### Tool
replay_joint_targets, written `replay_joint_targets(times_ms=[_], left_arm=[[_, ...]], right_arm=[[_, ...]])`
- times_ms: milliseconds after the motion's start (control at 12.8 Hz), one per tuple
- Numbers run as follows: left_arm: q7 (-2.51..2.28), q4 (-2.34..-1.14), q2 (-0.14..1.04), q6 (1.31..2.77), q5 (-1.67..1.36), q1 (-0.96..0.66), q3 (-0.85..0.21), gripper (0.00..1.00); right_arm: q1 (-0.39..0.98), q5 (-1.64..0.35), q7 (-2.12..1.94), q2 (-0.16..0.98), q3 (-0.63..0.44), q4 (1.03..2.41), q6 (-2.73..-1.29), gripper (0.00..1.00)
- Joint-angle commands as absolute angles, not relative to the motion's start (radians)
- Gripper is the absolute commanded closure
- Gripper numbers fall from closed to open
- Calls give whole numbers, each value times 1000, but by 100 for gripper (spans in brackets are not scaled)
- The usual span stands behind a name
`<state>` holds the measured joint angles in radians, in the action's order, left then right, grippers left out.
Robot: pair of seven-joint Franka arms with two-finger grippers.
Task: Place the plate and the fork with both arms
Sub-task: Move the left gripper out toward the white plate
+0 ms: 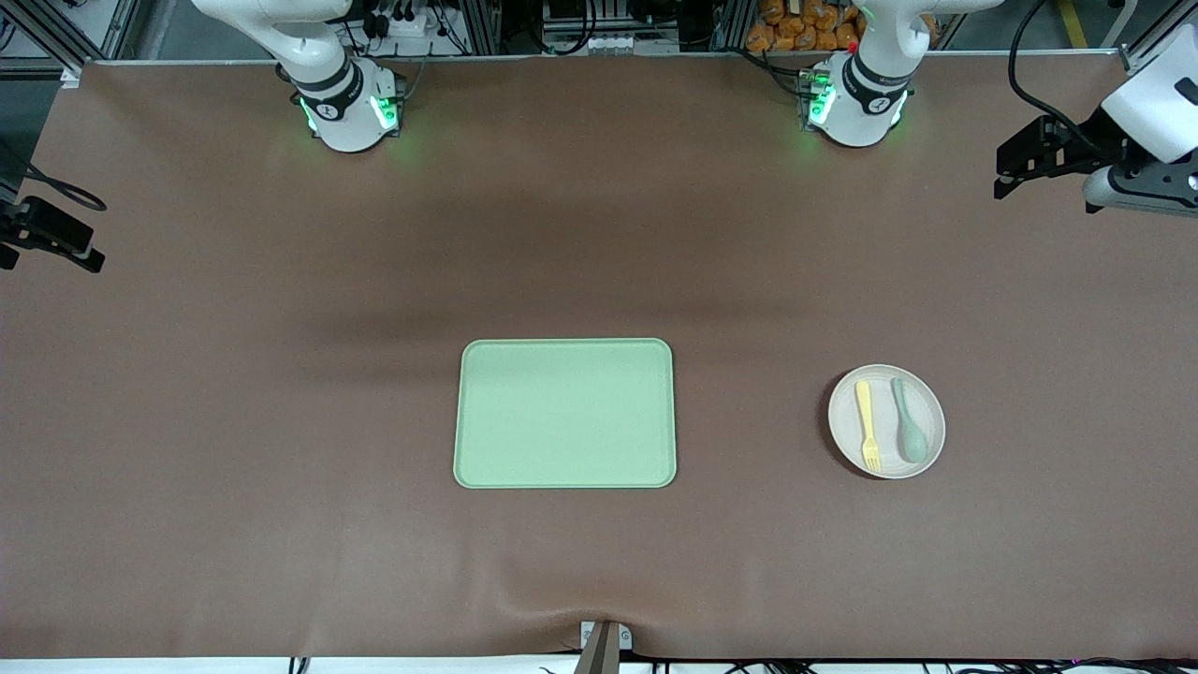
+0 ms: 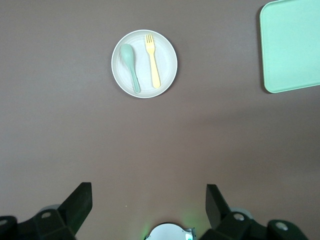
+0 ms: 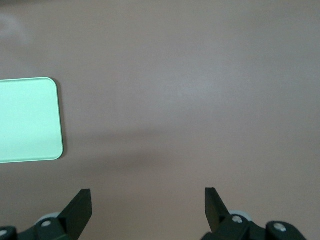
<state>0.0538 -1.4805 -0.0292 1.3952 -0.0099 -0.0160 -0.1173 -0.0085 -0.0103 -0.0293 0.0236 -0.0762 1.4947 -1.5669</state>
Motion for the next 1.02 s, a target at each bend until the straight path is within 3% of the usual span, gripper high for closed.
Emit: replay_joint_targets(times_ms=[0, 940], left_arm=[[64, -1473, -29, 1382, 14, -11, -132, 0], [54, -1476, -3, 1384, 14, -14, -132, 0]], right_arm=[[-9, -15, -37, 34, -80, 1473, -1551, 0], [-9, -15, -37, 34, -80, 1473, -1551, 0]])
